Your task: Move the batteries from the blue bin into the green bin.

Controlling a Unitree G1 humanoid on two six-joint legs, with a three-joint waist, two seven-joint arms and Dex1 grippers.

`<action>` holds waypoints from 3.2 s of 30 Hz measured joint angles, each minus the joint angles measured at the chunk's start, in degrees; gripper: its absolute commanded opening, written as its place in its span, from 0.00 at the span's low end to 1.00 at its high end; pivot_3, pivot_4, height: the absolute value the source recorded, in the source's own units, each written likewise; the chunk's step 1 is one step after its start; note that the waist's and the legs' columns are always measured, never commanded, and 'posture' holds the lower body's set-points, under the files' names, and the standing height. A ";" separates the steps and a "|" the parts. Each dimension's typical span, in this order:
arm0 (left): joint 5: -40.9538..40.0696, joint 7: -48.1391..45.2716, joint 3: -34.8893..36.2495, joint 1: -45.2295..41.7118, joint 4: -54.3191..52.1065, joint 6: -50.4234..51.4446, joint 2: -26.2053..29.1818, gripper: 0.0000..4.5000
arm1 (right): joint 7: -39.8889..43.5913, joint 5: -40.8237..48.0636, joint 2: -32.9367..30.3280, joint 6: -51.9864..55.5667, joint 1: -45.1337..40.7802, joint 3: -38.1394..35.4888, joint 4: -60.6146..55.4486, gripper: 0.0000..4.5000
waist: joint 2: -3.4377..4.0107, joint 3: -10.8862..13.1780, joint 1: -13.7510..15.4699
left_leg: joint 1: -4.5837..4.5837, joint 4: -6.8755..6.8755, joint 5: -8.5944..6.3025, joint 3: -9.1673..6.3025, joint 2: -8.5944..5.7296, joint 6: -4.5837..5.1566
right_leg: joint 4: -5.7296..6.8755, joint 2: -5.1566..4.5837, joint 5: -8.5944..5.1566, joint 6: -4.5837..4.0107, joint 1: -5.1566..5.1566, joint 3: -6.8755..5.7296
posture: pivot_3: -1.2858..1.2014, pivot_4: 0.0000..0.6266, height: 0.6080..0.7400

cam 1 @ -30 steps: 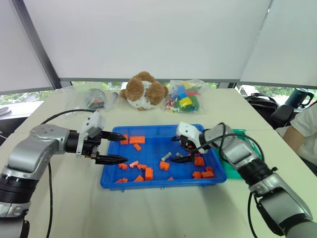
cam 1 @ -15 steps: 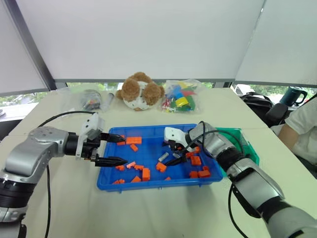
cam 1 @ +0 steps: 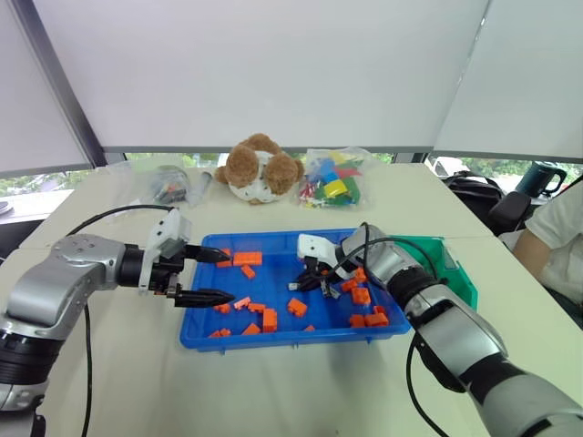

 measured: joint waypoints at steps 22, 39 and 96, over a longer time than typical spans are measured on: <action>0.45 -2.67 -2.00 -4.46 3.81 -0.86 -3.98 1.00 | -10.81 4.41 -37.77 41.37 33.99 -26.70 -58.45 0.12 | 0.09 0.06 1.35 | -0.02 -0.04 -0.02 0.03 -0.01 0.02 | -0.17 0.02 -0.01 -0.01 -0.04 0.07 | 0.52 0.24 0.95; -0.33 -3.89 -2.10 -6.14 4.27 0.82 -3.87 1.00 | -9.62 17.31 -31.10 50.63 23.41 -22.29 -64.70 0.98 | 0.08 0.05 1.28 | -0.01 -0.06 -0.02 -0.02 0.00 0.02 | -0.15 0.07 -0.01 -0.01 -0.04 0.07 | 0.52 0.24 0.95; 0.73 -2.92 -2.06 -4.09 4.72 -1.57 -2.74 1.00 | -31.87 23.04 -31.07 67.34 26.42 -28.82 -55.41 0.56 | 0.09 0.06 1.34 | -0.14 -0.10 -0.05 0.04 -0.03 0.08 | -0.23 0.02 -0.01 -0.01 -0.15 0.11 | 0.52 0.24 0.95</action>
